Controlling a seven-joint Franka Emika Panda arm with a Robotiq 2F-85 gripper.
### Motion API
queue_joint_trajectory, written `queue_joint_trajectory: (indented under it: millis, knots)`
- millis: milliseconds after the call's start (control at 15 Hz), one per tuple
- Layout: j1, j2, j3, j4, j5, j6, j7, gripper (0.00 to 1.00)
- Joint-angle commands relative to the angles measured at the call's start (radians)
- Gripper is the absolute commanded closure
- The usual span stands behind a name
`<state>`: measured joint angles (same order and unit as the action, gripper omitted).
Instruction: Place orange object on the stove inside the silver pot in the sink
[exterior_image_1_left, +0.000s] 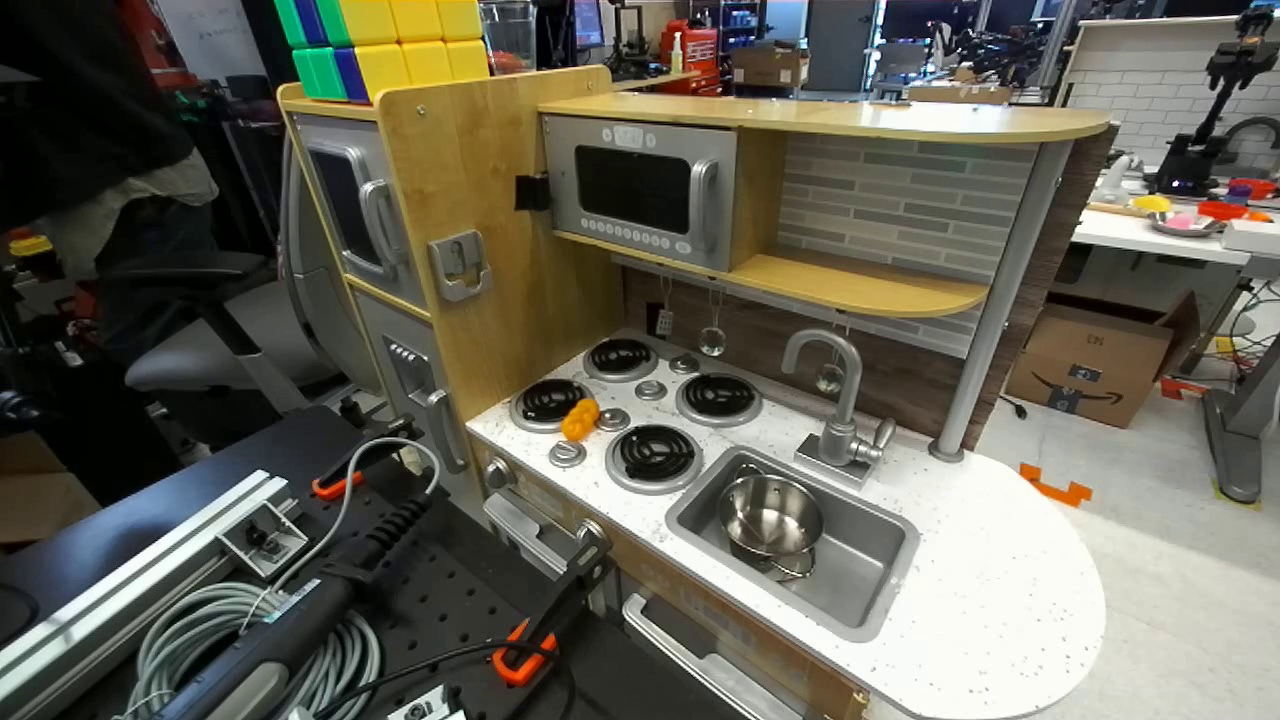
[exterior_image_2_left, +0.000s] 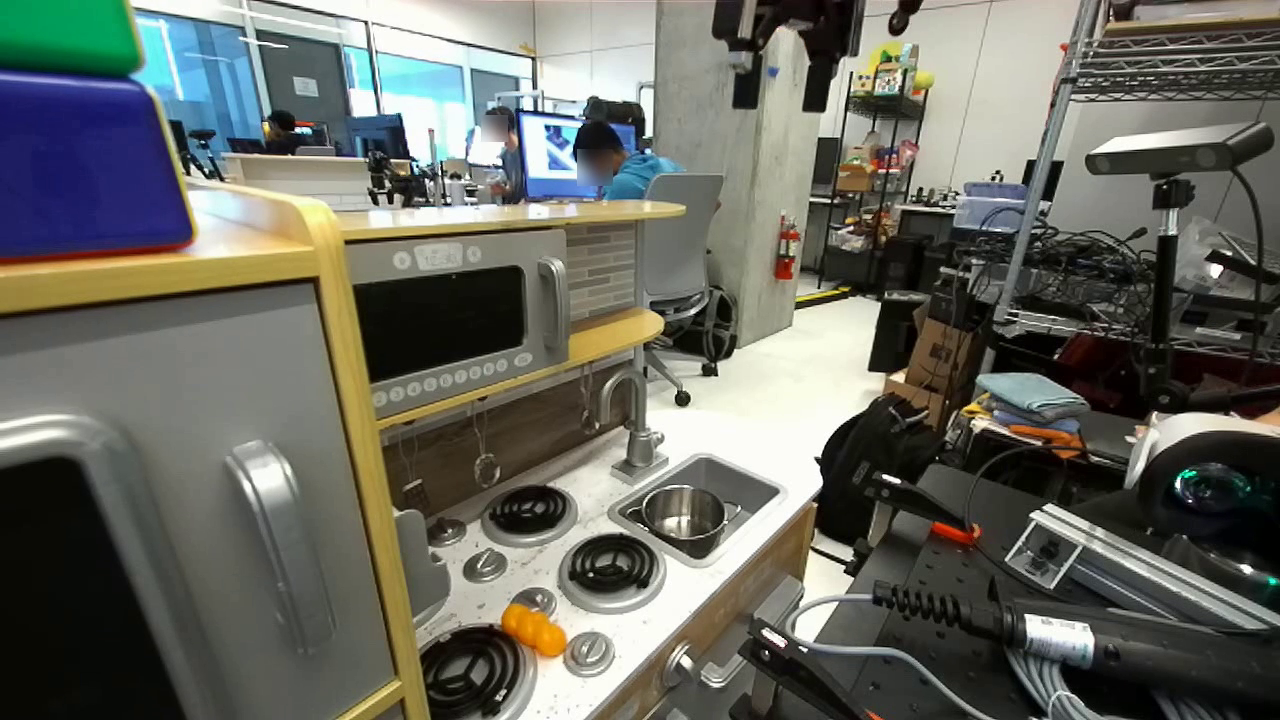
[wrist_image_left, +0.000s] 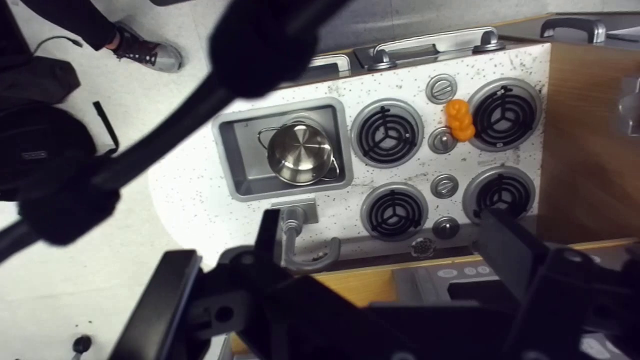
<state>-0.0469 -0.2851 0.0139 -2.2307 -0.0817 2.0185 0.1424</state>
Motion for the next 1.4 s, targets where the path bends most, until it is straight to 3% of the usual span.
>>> queue_joint_trajectory:
  millis: [0, 400, 533, 600, 667, 867, 933, 1200, 1267, 1333]
  knots:
    - [0.039, 0.104, 0.006, -0.042, 0.050, 0.165, -0.032, 0.00]
    - [0.071, 0.250, 0.023, -0.152, 0.048, 0.609, -0.016, 0.00]
    - [0.080, 0.240, 0.021, -0.172, 0.145, 0.646, -0.096, 0.00]
    - [0.084, 0.199, 0.020, -0.176, 0.213, 0.602, -0.192, 0.00]
    - [0.076, 0.260, 0.020, -0.153, 0.126, 0.608, -0.087, 0.00]
    - [0.080, 0.233, 0.019, -0.154, 0.177, 0.607, -0.156, 0.00]
    - [0.076, 0.235, 0.011, -0.137, 0.129, 0.546, -0.265, 0.00]
    - [0.086, 0.296, 0.012, -0.128, 0.185, 0.553, -0.521, 0.00]
    - [0.081, 0.298, 0.018, -0.145, 0.102, 0.545, -0.418, 0.00]
    - [0.082, 0.308, 0.022, -0.174, 0.086, 0.593, -0.284, 0.00]
